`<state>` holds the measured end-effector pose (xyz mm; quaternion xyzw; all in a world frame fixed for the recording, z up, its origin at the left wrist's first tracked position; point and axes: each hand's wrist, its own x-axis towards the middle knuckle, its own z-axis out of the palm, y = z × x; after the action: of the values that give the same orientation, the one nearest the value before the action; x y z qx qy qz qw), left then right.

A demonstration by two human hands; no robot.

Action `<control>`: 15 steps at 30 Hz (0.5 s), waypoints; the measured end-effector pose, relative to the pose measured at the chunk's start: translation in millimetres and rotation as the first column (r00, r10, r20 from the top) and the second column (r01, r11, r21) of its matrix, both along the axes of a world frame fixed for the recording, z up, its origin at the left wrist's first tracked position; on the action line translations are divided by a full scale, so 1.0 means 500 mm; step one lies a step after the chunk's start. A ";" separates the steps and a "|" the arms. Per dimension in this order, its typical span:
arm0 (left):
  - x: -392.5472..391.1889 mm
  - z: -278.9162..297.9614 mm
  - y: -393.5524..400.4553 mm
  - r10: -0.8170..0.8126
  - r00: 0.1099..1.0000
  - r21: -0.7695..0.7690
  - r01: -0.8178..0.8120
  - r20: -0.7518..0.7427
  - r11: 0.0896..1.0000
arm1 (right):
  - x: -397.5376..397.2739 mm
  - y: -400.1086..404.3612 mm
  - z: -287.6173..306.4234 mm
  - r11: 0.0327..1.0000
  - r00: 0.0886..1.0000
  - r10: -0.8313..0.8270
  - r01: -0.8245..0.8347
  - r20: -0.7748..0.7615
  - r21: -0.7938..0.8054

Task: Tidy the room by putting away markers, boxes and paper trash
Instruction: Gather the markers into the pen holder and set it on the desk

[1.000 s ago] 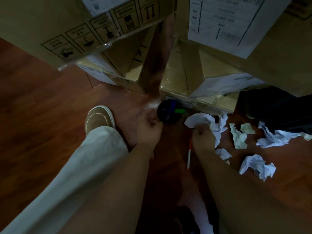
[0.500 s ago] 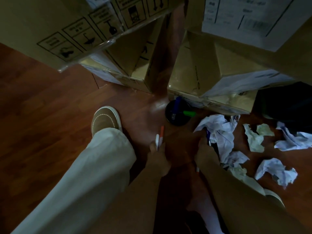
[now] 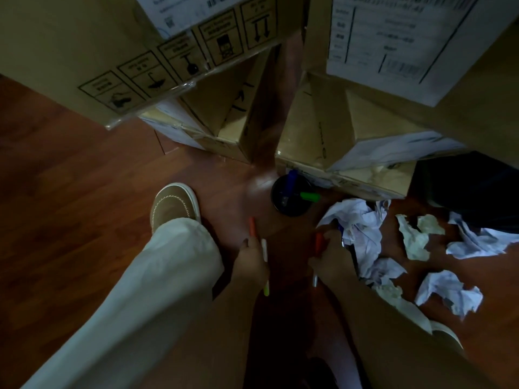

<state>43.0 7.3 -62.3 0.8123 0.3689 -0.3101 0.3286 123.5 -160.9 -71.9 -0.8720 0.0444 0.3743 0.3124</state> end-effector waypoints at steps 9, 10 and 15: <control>0.063 0.078 -0.004 0.633 0.731 -0.306 -0.560 0.254 0.770 | 0.058 0.035 0.093 0.958 0.939 -0.223 0.161 0.260 0.239; 0.077 0.094 0.000 0.661 0.703 -0.352 -0.568 0.263 0.744 | 0.071 0.044 0.108 0.946 0.927 -0.262 0.192 0.269 0.262; 0.154 0.149 0.016 0.720 0.601 -0.520 -0.516 0.347 0.681 | 0.115 0.088 0.151 0.892 0.850 -0.378 0.228 0.367 0.391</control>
<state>119.9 15.4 12.1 0.6038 0.4620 -0.0018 0.6495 181.1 -117.0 3.6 -0.8489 0.0488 0.1179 0.5130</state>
